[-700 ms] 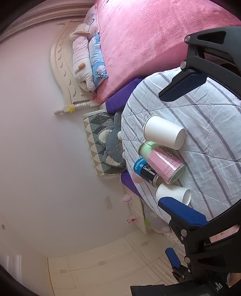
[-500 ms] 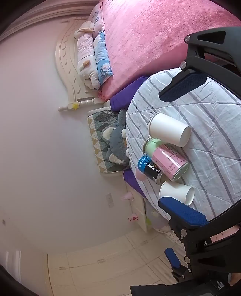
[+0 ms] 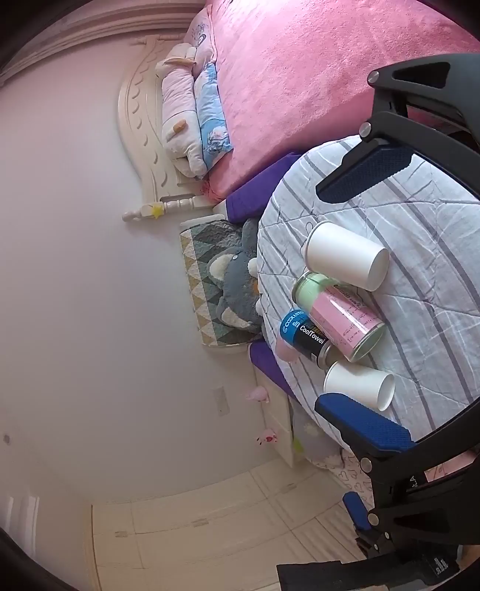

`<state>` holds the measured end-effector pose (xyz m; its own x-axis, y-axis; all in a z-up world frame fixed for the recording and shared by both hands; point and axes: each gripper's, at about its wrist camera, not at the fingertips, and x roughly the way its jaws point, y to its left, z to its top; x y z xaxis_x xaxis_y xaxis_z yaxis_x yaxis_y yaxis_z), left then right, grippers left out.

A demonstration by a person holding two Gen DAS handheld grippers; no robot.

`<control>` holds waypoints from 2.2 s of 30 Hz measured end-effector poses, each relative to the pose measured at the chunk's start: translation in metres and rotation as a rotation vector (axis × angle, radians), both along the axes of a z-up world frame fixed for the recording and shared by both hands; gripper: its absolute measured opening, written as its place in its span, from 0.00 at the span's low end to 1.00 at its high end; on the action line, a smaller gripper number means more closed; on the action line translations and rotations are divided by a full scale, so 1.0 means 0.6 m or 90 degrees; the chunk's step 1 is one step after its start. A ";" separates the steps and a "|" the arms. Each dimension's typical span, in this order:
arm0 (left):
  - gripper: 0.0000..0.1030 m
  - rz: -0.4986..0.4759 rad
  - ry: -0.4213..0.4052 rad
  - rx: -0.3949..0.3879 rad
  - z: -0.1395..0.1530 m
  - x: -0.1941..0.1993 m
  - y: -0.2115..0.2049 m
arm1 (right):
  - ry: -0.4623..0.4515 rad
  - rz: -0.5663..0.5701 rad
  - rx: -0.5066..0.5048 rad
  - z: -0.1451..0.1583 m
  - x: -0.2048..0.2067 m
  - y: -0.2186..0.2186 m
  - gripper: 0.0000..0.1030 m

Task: Flip cup upright

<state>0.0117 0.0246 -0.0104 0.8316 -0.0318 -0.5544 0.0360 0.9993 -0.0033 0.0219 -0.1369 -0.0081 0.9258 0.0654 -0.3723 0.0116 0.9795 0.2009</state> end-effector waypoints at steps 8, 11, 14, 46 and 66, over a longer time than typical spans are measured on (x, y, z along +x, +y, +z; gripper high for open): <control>1.00 0.006 0.010 -0.007 -0.009 0.015 0.015 | 0.008 0.002 0.004 0.005 0.006 0.004 1.00; 1.00 0.008 0.015 -0.010 -0.011 0.021 0.021 | 0.011 0.005 0.004 0.004 0.010 0.006 1.00; 1.00 0.008 0.019 -0.012 -0.015 0.026 0.025 | 0.019 0.005 0.003 0.002 0.017 0.009 1.00; 1.00 0.001 0.040 -0.001 -0.029 0.045 0.017 | 0.051 0.004 0.017 -0.022 0.040 0.003 1.00; 1.00 -0.007 0.058 0.004 -0.028 0.046 0.015 | 0.067 0.003 0.027 -0.026 0.042 -0.004 1.00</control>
<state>0.0395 0.0336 -0.0275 0.7772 -0.0366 -0.6282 0.0464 0.9989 -0.0008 0.0473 -0.1393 -0.0234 0.8818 0.0871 -0.4636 0.0307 0.9701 0.2408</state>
